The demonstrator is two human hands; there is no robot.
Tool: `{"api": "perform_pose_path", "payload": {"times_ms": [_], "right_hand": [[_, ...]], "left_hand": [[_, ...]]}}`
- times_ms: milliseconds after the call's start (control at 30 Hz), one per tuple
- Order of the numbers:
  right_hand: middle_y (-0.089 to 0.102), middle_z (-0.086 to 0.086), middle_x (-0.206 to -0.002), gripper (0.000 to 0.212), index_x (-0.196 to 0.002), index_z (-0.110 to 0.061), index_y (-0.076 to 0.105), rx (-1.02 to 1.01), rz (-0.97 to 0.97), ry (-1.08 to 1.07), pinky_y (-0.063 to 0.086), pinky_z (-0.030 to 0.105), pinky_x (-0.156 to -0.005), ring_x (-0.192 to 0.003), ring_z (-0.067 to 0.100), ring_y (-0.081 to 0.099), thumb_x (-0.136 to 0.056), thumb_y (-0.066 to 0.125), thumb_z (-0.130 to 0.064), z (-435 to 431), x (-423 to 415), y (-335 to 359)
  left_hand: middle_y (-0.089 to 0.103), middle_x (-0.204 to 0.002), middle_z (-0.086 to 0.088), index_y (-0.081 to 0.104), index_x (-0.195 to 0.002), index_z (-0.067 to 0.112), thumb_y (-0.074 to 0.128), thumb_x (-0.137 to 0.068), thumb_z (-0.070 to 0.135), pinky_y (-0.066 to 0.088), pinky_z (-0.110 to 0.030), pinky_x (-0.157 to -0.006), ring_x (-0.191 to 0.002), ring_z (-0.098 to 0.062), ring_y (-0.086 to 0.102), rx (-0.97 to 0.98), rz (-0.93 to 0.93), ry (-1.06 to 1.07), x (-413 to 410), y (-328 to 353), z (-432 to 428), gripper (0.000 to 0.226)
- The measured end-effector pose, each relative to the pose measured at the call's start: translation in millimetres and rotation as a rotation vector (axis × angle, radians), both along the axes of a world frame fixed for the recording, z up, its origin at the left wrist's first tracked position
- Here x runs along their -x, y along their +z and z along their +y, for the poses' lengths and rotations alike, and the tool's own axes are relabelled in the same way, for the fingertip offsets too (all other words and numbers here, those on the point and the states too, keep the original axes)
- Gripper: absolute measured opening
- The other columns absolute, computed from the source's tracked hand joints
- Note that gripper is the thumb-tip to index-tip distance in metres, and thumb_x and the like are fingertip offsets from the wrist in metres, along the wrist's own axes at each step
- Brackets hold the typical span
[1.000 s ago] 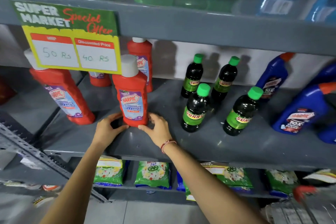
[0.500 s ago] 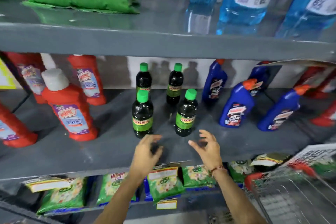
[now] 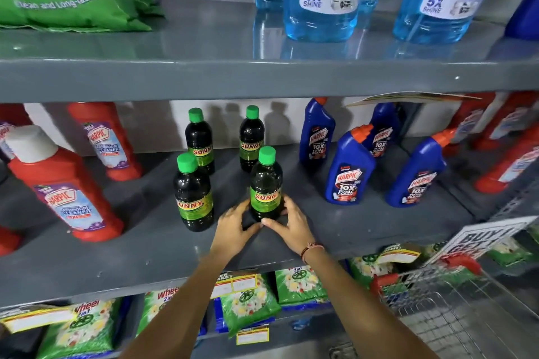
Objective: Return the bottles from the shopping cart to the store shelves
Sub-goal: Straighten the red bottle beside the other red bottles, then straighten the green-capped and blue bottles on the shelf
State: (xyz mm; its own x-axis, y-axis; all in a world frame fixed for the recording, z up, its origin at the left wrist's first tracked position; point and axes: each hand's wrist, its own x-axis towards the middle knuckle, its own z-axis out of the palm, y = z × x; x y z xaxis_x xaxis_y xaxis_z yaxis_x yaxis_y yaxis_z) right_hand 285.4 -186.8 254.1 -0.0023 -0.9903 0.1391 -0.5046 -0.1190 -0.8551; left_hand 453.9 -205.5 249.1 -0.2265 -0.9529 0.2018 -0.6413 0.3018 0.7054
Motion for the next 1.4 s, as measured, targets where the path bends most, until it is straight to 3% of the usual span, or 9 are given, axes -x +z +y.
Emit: {"api": "perform_pose_path", "payload": {"times_ms": [400,467,567,667,767,900,1000,1267,1400], "right_hand": [[0.056,0.01,-0.12,0.065,-0.13,-0.012,0.041,0.015,-0.04,-0.003,0.047,0.027,-0.084,-0.099,0.018,0.057,-0.077,0.074,-0.029,0.4,3.9,-3.4],[0.057,0.008,-0.12,0.064,-0.129,-0.014,0.044,-0.01,-0.1,-0.004,0.051,0.021,-0.078,-0.097,0.016,0.058,-0.075,0.076,-0.026,4.3,10.5,-3.3],[0.059,0.006,-0.112,0.046,-0.119,-0.016,0.055,0.099,-0.155,-0.159,0.048,0.007,-0.069,-0.093,0.016,0.059,-0.078,0.074,-0.022,17.5,37.7,-7.0],[0.057,0.006,-0.099,0.035,-0.108,-0.011,0.059,0.293,-0.17,-0.448,0.047,0.005,-0.067,-0.086,0.017,0.056,-0.076,0.075,-0.013,26.0,82.2,-2.9],[0.044,0.006,-0.11,0.054,-0.119,-0.008,0.05,0.223,-0.188,-0.565,0.052,0.029,-0.082,-0.095,0.023,0.052,-0.073,0.078,-0.012,20.2,125.9,7.1],[0.027,0.017,-0.142,0.091,-0.144,-0.012,0.022,0.004,-0.114,-0.347,0.04,0.048,-0.107,-0.126,0.032,0.04,-0.073,0.078,-0.013,5.6,161.9,10.6],[0.031,0.015,-0.148,0.089,-0.146,-0.011,0.015,-0.02,-0.095,-0.202,0.035,0.052,-0.111,-0.135,0.03,0.035,-0.078,0.073,-0.009,-3.2,168.1,11.1],[0.054,0.001,-0.118,0.06,-0.13,-0.014,0.038,-0.042,-0.105,-0.13,0.045,0.017,-0.085,-0.109,0.017,0.054,-0.08,0.072,-0.015,-9.2,180.2,1.7],[0.058,0.007,-0.124,0.058,-0.128,-0.015,0.039,-0.097,-0.093,-0.06,0.047,0.034,-0.098,-0.112,0.018,0.056,-0.08,0.071,-0.015,-6.9,185.8,-2.6]], "left_hand": [[0.063,-0.123,-0.013,0.052,-0.126,0.009,0.073,-0.076,0.024,0.045,-0.046,-0.098,-0.115,-0.031,0.057,-0.019,-0.003,0.008,1.6,-1.7,2.7,0.057],[0.065,-0.117,-0.016,0.056,-0.12,0.007,0.074,-0.075,0.02,0.045,-0.047,-0.096,-0.11,-0.034,0.059,-0.007,-0.024,0.167,6.9,-3.3,11.6,0.05],[0.066,-0.094,-0.009,0.06,-0.098,0.015,0.071,-0.075,0.012,0.05,-0.041,-0.081,-0.089,-0.032,0.063,0.062,0.189,0.431,26.2,-3.4,41.5,0.025],[0.058,-0.077,0.006,0.055,-0.085,0.028,0.068,-0.077,0.007,0.047,-0.024,-0.066,-0.072,-0.011,0.06,0.102,0.293,0.294,62.8,-1.3,59.8,0.026],[0.059,-0.093,0.001,0.06,-0.1,0.019,0.07,-0.078,0.011,0.051,-0.031,-0.08,-0.086,-0.013,0.061,0.015,0.273,0.067,109.5,6.4,47.9,0.025],[0.045,-0.14,-0.015,0.036,-0.137,0.003,0.071,-0.078,0.01,0.033,-0.033,-0.11,-0.131,-0.025,0.042,-0.157,0.265,-0.098,160.8,21.3,8.7,0.069],[0.038,-0.148,-0.012,0.017,-0.145,0.007,0.072,-0.077,0.013,0.029,-0.041,-0.114,-0.138,-0.025,0.034,-0.267,0.228,-0.137,178.9,22.5,-12.2,0.087],[0.06,-0.127,-0.013,0.052,-0.125,0.007,0.066,-0.083,0.022,0.043,-0.043,-0.101,-0.119,-0.029,0.054,-0.15,0.122,-0.029,180.8,8.4,-14.2,0.047],[0.066,-0.117,-0.012,0.058,-0.119,0.01,0.066,-0.082,0.028,0.046,-0.042,-0.095,-0.11,-0.028,0.058,-0.064,0.095,-0.012,178.0,2.1,-4.9,0.042]]}}
